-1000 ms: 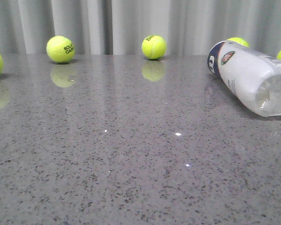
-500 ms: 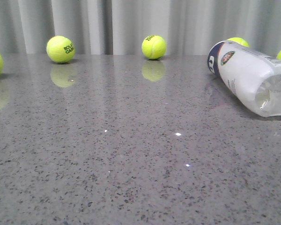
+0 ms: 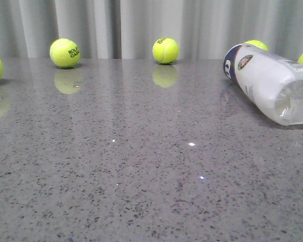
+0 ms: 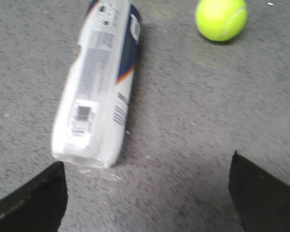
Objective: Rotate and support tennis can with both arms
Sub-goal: 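Move the right gripper above the lying Wilson tennis can, then grasp the can with the right gripper and lift it slightly, then roll the can on the table with the right gripper, turning its label, then release the can and raise the right gripper away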
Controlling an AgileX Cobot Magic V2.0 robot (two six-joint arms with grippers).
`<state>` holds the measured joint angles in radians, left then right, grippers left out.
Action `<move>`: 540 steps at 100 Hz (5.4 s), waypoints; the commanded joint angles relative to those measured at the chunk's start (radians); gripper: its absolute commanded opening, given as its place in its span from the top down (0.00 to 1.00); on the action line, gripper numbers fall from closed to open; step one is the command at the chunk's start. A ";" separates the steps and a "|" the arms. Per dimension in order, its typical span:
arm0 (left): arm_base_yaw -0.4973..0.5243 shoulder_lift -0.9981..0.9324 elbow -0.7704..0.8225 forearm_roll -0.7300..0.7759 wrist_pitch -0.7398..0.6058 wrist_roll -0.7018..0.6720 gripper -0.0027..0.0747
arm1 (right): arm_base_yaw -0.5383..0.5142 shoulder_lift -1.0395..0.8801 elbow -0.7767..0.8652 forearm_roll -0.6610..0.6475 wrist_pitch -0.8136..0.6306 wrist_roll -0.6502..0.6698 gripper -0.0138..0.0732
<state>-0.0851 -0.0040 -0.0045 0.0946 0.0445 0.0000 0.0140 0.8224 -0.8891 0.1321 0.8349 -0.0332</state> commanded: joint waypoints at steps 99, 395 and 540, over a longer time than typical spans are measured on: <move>0.002 -0.038 0.048 -0.008 -0.082 -0.010 0.99 | 0.144 0.784 -0.380 0.126 -0.201 -0.101 0.10; 0.002 -0.038 0.048 -0.008 -0.082 -0.010 0.99 | 0.482 0.915 -0.724 0.141 0.185 -1.212 0.08; 0.002 -0.038 0.048 -0.008 -0.082 -0.010 0.99 | 0.291 0.506 -0.677 -0.206 0.127 -0.202 0.09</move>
<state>-0.0851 -0.0040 -0.0045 0.0946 0.0445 0.0000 0.3498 1.4018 -1.5682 -0.0558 1.0169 -0.2453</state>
